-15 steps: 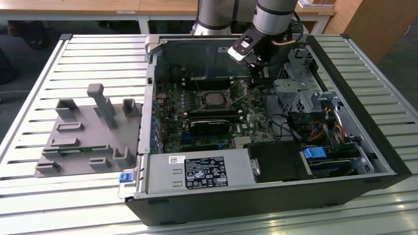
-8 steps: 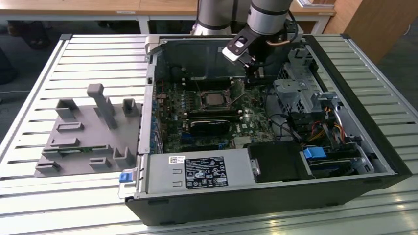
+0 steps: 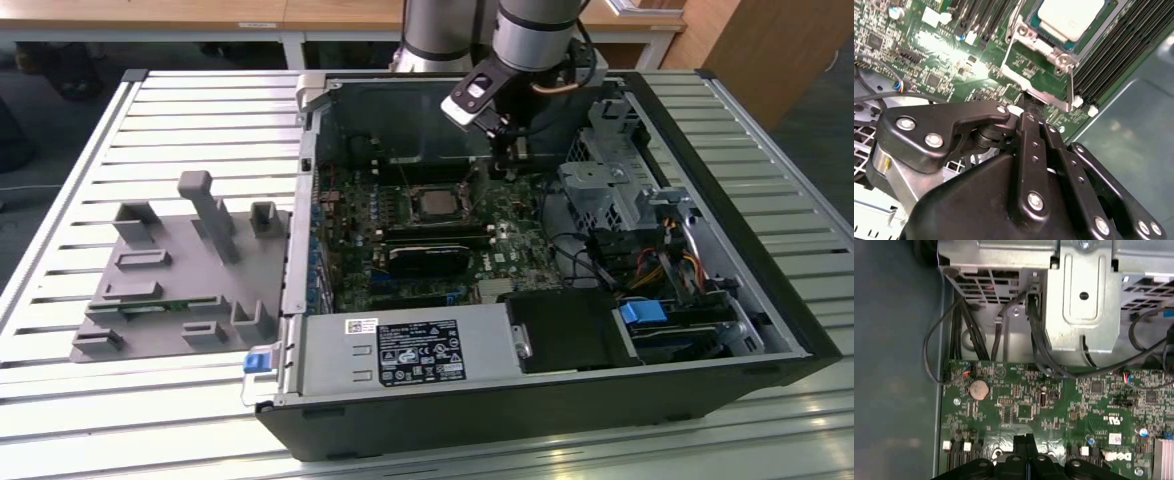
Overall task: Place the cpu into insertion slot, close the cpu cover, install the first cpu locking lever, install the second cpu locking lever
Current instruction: 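Close the cpu cover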
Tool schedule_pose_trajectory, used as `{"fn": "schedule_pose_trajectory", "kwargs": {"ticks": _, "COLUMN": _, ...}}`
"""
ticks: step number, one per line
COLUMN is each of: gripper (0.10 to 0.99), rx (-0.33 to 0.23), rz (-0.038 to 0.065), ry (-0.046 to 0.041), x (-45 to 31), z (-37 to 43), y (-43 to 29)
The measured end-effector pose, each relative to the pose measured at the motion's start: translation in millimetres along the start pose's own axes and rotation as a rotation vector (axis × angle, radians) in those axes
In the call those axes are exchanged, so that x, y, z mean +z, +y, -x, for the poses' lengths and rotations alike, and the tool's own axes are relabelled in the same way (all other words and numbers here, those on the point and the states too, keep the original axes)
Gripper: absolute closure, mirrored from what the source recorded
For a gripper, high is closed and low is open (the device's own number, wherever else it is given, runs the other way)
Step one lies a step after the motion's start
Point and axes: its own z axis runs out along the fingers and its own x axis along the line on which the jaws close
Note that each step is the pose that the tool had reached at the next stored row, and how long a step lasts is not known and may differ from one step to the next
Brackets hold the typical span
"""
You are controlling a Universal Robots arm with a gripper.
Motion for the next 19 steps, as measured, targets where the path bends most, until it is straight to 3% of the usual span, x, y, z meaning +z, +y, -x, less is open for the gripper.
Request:
{"fn": "schedule_pose_trajectory", "kwargs": {"ticks": 8, "gripper": 0.980, "rx": 0.000, "rz": 0.000, "ry": 0.0001, "x": 0.2, "z": -0.4, "y": -15.5}}
{"fn": "schedule_pose_trajectory", "kwargs": {"ticks": 19, "gripper": 0.980, "rx": 0.000, "rz": 0.000, "ry": 0.0000, "x": 4.0, "z": -0.6, "y": -25.1}}
